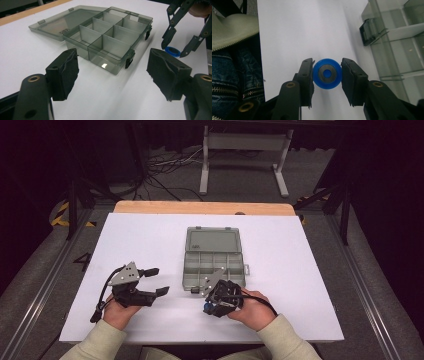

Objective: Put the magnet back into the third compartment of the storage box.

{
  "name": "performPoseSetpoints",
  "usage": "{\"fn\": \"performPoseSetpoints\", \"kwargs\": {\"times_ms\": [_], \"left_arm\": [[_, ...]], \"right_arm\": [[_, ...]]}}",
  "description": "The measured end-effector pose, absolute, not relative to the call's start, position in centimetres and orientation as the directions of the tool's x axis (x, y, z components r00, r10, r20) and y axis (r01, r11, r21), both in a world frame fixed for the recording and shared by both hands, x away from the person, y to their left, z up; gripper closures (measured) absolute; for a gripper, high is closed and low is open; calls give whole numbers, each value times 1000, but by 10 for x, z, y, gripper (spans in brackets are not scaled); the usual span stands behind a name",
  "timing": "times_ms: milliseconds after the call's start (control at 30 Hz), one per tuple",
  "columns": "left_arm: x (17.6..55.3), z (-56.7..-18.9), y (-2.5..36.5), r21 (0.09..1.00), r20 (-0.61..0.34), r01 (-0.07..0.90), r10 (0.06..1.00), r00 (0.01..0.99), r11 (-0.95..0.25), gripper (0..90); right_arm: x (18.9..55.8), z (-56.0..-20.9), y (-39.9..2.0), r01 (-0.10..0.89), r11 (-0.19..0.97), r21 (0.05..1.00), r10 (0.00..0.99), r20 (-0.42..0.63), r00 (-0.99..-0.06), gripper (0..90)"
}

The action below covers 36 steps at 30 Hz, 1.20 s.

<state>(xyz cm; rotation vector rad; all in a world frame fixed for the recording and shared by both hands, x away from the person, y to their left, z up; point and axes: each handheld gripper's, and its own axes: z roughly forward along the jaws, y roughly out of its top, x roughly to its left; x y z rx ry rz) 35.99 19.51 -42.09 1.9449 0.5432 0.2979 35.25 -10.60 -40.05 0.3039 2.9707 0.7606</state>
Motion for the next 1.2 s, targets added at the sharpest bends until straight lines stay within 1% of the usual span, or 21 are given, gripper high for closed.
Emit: {"fn": "performPoseSetpoints", "kwargs": {"times_ms": [400,600,1200], "left_arm": [[358,-418,200,917,-33,232,518,854,-325,244],[358,-418,203,920,-28,228,526,850,-320,243],[359,-418,203,920,-29,229,528,849,-318,243]], "right_arm": [[363,-378,-121,199,836,511,246,-26,-969,625],[368,-373,-125,205,827,524,258,-29,-966,626],[400,-349,-143,249,802,542,328,-52,-943,626]]}}
